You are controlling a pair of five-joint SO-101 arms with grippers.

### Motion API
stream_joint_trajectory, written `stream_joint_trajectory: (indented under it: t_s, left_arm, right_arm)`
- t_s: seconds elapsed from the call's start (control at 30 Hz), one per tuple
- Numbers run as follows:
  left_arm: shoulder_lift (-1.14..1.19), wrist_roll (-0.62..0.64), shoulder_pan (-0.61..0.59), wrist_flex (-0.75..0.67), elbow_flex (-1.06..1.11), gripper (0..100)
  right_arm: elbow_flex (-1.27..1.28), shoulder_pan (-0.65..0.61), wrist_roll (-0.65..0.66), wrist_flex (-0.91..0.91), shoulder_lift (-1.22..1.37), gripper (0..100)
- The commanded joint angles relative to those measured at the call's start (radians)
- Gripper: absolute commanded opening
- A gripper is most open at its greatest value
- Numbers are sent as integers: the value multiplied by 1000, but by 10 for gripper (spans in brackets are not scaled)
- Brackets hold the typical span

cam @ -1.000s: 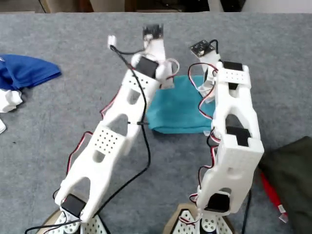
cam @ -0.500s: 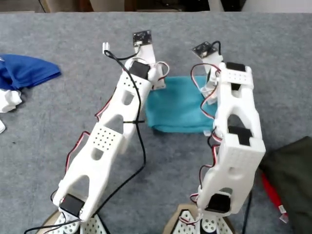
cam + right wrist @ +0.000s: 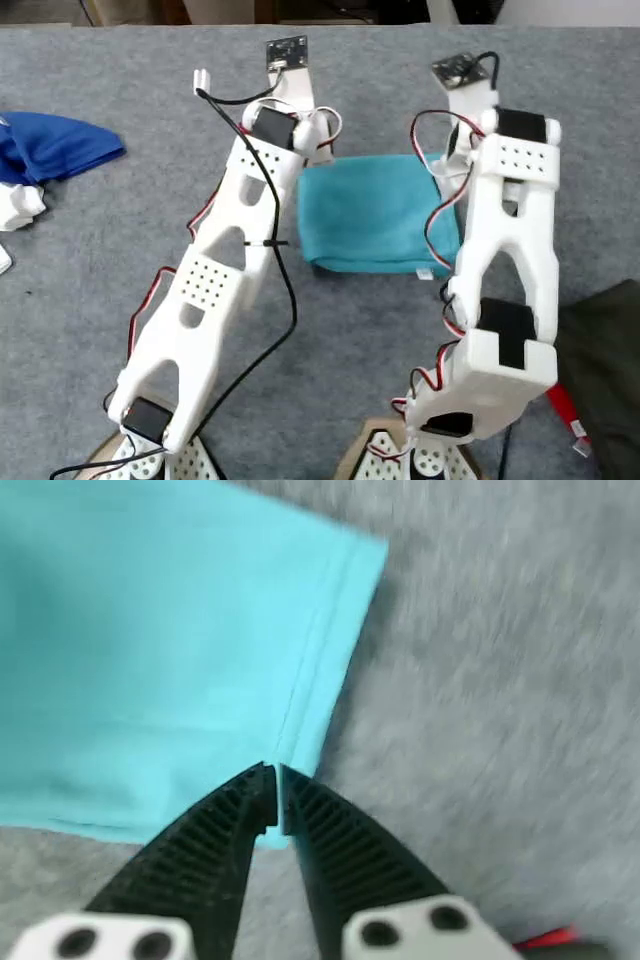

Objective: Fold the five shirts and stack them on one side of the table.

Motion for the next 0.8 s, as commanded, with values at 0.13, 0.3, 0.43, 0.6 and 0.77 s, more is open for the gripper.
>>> stream_joint_trajectory:
  t_s: [0.13,0.3,0.43,0.6,0.77]
  left_arm:
    - [-74,-89,-61,97,-43,22]
    - [-74,-150,-64,150,-43,22]
    - [-76,-155,-64,152,-43,22]
    - [-76,-155,-63,152,-43,22]
    - [-76,-155,-64,152,-43,22]
  right_arm:
    - [173,-1,-147,2,-73,221]
    - [209,24,-233,-34,-71,228]
    - [294,-8,-285,-138,-64,228]
    - [383,-31,-353,-241,-31,228]
    - [338,-33,-350,-279,130,228]
